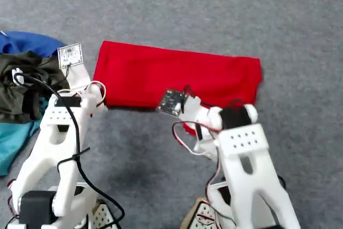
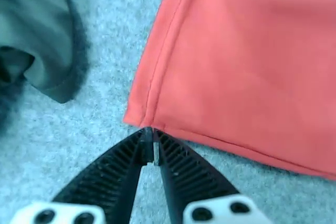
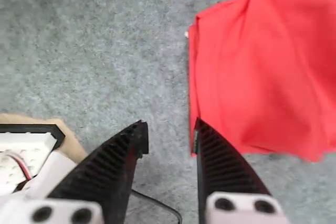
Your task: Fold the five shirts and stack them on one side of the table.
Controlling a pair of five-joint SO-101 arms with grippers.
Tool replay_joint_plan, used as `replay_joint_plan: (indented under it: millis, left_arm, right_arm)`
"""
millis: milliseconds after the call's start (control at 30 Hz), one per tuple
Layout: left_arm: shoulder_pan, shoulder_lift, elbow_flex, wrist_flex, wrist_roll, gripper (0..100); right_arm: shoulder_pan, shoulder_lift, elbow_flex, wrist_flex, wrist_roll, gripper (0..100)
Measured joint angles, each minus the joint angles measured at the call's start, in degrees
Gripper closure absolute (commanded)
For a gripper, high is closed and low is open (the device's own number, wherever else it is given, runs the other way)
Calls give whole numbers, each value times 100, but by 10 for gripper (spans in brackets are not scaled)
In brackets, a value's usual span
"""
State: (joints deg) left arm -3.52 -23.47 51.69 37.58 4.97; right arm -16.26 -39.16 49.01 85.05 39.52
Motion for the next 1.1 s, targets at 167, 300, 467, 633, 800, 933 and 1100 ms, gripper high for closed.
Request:
replay_joint_plan:
  millis: [167, 300, 467, 633, 800, 933, 1100]
  left_arm:
    - [0, 343, 18, -422, 0, 980]
    - [0, 914, -70, -527, 0, 980]
    - [-114, 1459, -475, -492, 0, 980]
    - [-141, 1846, -870, -237, 0, 980]
    - [-141, 1978, -1046, -114, 0, 980]
    - [-141, 1987, -1090, -88, 0, 980]
    - [-141, 1987, -1090, -88, 0, 980]
  right_arm:
    - [0, 642, 0, -387, 0, 836]
    - [0, 1029, 0, -695, 0, 836]
    - [0, 1319, 0, -941, 0, 835]
    - [0, 1574, 26, -1222, 0, 835]
    - [62, 1908, 26, -1591, 0, 797]
    - [264, 2171, 26, -1785, 53, 791]
    - [281, 2242, 70, -1978, 70, 790]
